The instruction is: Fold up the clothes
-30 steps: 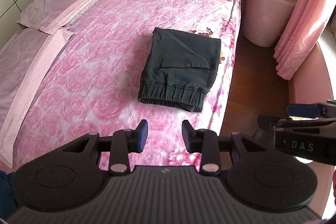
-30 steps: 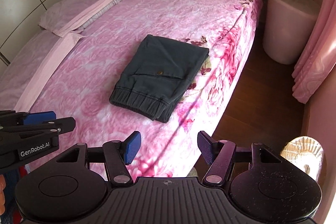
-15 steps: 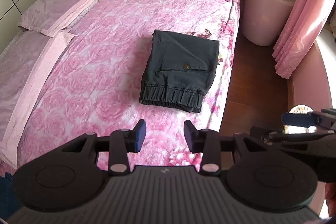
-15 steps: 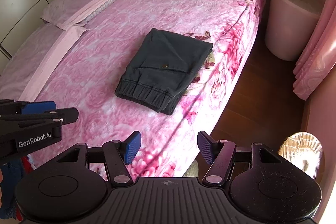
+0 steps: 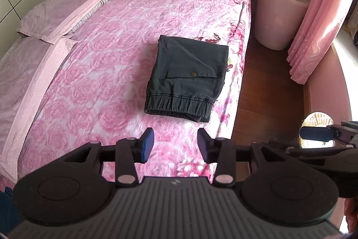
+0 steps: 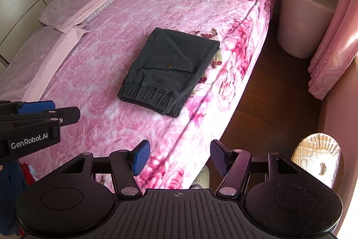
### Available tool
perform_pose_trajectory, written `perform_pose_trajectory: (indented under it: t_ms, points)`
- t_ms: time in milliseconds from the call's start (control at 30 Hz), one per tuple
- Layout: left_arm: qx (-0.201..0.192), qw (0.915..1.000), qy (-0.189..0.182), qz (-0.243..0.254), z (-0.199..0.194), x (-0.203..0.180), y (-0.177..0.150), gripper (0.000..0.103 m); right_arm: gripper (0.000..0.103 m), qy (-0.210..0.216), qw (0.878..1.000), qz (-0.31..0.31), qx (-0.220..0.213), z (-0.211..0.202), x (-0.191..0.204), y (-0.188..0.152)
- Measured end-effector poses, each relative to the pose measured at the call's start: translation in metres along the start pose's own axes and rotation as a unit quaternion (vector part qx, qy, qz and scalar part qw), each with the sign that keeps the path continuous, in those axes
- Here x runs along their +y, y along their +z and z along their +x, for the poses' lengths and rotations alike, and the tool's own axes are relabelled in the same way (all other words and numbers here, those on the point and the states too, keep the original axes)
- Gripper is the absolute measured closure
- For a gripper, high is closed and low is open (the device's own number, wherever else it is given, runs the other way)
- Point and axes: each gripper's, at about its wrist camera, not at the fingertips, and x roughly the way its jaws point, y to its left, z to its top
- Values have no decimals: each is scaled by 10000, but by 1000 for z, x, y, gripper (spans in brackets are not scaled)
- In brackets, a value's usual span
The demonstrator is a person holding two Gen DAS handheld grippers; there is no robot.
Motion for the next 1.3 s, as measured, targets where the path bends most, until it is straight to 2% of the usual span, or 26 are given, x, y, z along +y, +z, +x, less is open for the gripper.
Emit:
perform_pose_trajectory:
  t_ms: [233, 433, 600, 767, 967, 1067, 1167, 1300]
  points:
    - [67, 10000, -72, -13, 14, 1, 10, 62, 40, -43, 10000, 70, 24, 0, -6, 1]
    - [158, 9997, -164, -57, 34, 4, 23, 61, 40, -119, 9996, 258, 82, 9, -23, 19]
    - [473, 9972, -298, -490, 70, 29, 44, 61, 40, -227, 9993, 283, 110, 23, -51, 51]
    - [666, 9941, -259, -813, 102, 53, 76, 61, 40, -297, 9994, 133, 110, 34, -80, 86]
    - [554, 9918, -365, -1095, 115, 69, 108, 61, 40, -216, 9989, 381, 143, 46, -109, 123]
    - [477, 9901, -430, -1245, 119, 78, 123, 61, 40, -155, 9990, 394, 159, 58, -111, 145]
    - [408, 9879, -490, -1414, 124, 87, 136, 60, 40, -14, 9998, 106, 166, 67, -102, 170]
    - [479, 9753, -337, -2130, 132, 114, 123, 61, 40, 299, 9981, -510, 141, 87, -87, 204]
